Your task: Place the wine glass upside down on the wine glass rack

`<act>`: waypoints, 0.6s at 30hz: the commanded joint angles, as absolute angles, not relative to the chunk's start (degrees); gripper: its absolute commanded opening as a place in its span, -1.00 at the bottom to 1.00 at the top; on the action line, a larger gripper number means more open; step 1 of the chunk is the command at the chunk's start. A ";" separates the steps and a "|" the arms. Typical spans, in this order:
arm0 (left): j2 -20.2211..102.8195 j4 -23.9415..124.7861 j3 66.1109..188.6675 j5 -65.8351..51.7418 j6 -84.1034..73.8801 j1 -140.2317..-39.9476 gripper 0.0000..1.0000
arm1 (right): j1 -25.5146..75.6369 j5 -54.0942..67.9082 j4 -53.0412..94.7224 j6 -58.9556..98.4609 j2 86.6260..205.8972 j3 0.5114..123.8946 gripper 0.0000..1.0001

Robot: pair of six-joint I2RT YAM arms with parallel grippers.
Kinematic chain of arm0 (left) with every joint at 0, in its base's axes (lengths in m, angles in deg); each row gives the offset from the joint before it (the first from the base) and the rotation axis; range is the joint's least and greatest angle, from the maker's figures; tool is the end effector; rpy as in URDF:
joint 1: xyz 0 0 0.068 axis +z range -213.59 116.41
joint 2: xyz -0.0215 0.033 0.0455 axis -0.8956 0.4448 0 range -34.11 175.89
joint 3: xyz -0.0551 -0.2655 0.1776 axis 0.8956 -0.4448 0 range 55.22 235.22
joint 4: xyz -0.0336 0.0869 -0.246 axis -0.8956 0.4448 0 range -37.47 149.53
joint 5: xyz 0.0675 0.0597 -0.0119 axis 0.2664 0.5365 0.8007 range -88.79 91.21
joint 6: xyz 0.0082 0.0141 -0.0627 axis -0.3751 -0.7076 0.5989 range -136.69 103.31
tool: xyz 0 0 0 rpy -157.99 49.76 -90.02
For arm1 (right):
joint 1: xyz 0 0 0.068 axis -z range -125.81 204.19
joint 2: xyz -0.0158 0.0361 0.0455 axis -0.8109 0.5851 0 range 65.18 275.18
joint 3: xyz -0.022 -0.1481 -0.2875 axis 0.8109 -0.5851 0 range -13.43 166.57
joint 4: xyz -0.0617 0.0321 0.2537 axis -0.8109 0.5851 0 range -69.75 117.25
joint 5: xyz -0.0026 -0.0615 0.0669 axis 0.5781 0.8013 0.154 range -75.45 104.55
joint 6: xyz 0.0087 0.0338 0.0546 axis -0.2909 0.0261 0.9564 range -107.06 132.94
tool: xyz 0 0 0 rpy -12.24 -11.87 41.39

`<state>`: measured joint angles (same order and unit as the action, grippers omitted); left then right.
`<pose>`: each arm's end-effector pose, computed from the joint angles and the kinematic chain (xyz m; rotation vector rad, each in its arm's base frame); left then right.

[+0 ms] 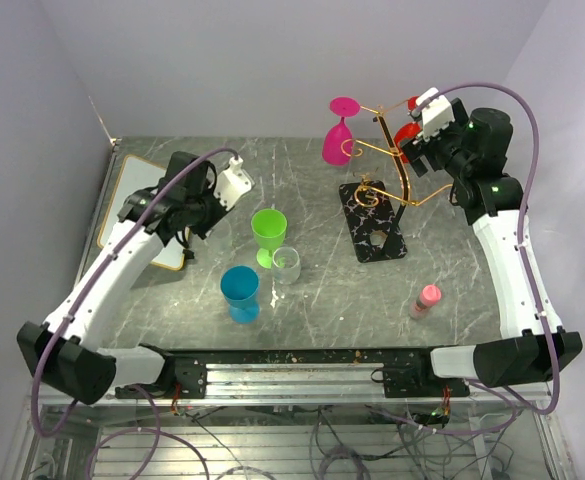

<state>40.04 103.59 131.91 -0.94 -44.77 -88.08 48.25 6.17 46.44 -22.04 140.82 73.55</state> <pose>0.2356 -0.1094 0.3958 1.0857 2.1593 -0.0167 0.2891 0.0376 0.4958 -0.7364 1.6785 -0.2232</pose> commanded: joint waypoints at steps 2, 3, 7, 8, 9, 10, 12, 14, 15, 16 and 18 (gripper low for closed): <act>35.03 104.33 134.45 0.24 -46.93 -88.38 -0.86 | 50.29 4.15 48.10 -24.07 139.88 76.29 0.64; 34.37 104.41 134.80 0.25 -47.28 -88.38 -0.86 | 50.73 3.70 48.37 -24.39 139.74 76.41 0.64; 31.70 104.03 136.46 0.68 -49.03 -88.37 -0.86 | 51.92 2.20 48.81 -25.18 139.07 76.04 0.64; 31.22 103.77 136.88 0.76 -49.30 -88.37 -0.86 | 52.07 1.78 49.00 -25.32 138.91 75.82 0.64; 30.75 103.57 137.40 0.59 -49.52 -88.42 -0.86 | 52.17 1.31 49.14 -25.56 138.80 75.66 0.64; 30.35 103.39 138.00 0.29 -49.74 -88.38 -0.86 | 52.23 1.24 49.26 -25.76 138.75 75.54 0.65; 29.67 103.07 139.37 -0.69 -50.22 -88.38 -0.86 | 52.30 1.40 49.52 -26.02 138.75 75.64 0.65; 29.24 102.98 141.00 -2.15 -50.56 -88.38 -0.86 | 52.30 1.47 49.91 -26.38 138.75 75.97 0.65; 29.10 102.93 142.35 -2.72 -50.61 -88.38 -0.86 | 52.32 1.27 50.42 -26.51 138.81 76.43 0.65; 29.24 102.89 143.65 -3.34 -50.62 -88.38 -0.86 | 52.37 0.91 51.11 -26.56 138.90 76.86 0.66; 29.61 102.49 146.16 -5.00 -50.47 -88.36 -0.86 | 52.36 -0.15 52.61 -26.13 139.23 78.31 0.67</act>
<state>30.23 105.34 140.60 -1.20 -49.55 -88.08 51.88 1.86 49.87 -25.80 139.94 74.99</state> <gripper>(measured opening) 0.134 0.830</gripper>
